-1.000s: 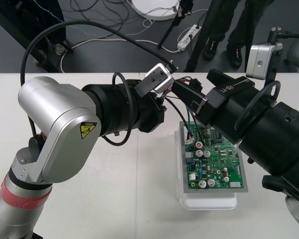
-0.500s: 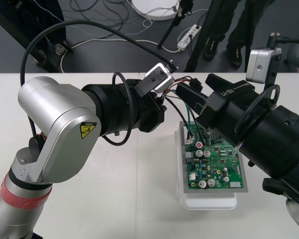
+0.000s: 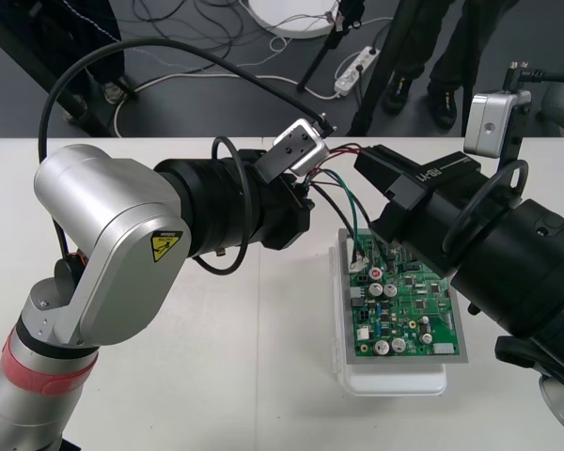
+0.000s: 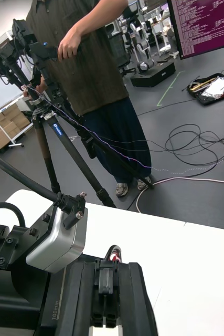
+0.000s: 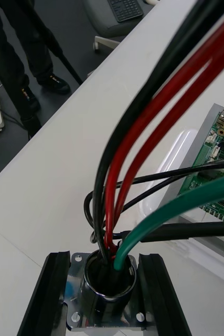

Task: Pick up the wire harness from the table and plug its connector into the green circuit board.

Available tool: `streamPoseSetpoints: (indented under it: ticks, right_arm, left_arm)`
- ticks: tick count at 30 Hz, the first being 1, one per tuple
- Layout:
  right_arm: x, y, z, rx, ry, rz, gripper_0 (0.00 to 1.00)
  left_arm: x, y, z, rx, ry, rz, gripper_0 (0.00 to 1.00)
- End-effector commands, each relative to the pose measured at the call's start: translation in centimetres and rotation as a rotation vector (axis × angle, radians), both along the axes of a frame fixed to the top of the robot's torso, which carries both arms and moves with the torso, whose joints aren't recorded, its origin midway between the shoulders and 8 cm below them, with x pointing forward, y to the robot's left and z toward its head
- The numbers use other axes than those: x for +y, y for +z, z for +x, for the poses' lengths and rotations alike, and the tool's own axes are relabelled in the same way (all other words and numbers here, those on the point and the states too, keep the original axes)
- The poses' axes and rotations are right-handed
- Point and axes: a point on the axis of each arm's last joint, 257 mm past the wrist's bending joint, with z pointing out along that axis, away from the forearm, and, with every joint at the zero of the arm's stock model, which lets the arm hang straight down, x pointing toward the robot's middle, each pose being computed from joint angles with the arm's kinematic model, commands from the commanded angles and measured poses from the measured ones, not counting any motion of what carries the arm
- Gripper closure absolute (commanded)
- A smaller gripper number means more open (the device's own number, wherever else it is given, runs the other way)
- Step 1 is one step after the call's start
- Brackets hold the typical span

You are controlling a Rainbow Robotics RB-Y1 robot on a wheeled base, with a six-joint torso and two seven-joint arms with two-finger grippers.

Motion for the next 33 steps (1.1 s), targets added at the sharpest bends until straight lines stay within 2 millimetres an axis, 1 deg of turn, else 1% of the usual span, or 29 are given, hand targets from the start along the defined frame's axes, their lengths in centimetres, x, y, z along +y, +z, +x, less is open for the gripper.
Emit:
streamPoseSetpoints:
  ticks: [1,7,8,9,10,13,22,27,33]
  right_arm:
    - [0.9,0.8,-1.5,0.01,0.032,0.042,1.0]
    - [0.9,0.9,-1.4,0.002,0.03,0.036,1.0]
    - [0.9,0.8,-1.5,0.003,0.03,0.037,1.0]
    - [0.9,0.8,-1.5,0.003,0.031,0.038,1.0]
    - [0.9,0.8,-1.5,0.001,0.03,0.036,1.0]
    - [0.9,0.8,-1.5,0.0,0.03,0.035,1.0]
    - [0.8,0.9,-1.4,-0.007,0.027,0.03,1.0]
    - [0.7,0.8,-1.6,-0.014,0.031,0.021,1.0]
    - [0.4,0.3,-1.9,-0.031,0.034,-0.006,1.0]
  left_arm:
    - [-2.0,2.9,-0.8,-0.112,-0.075,-0.03,1.0]
    - [-2.0,2.9,-0.8,-0.116,-0.075,-0.028,0.99]
    - [-2.0,2.8,-0.8,-0.116,-0.075,-0.027,0.73]
    - [-2.1,3.0,-0.8,-0.118,-0.075,-0.03,0.12]
    - [-2.1,3.1,-0.7,-0.122,-0.074,-0.036,0.0]
    - [-2.2,3.5,-0.6,-0.133,-0.074,-0.047,0.0]
    - [-2.1,3.5,-0.5,-0.136,-0.071,-0.046,0.0]
    - [-1.3,3.1,-0.2,-0.136,-0.063,-0.025,0.0]
    - [-0.3,3.3,0.2,-0.165,-0.066,-0.017,0.0]
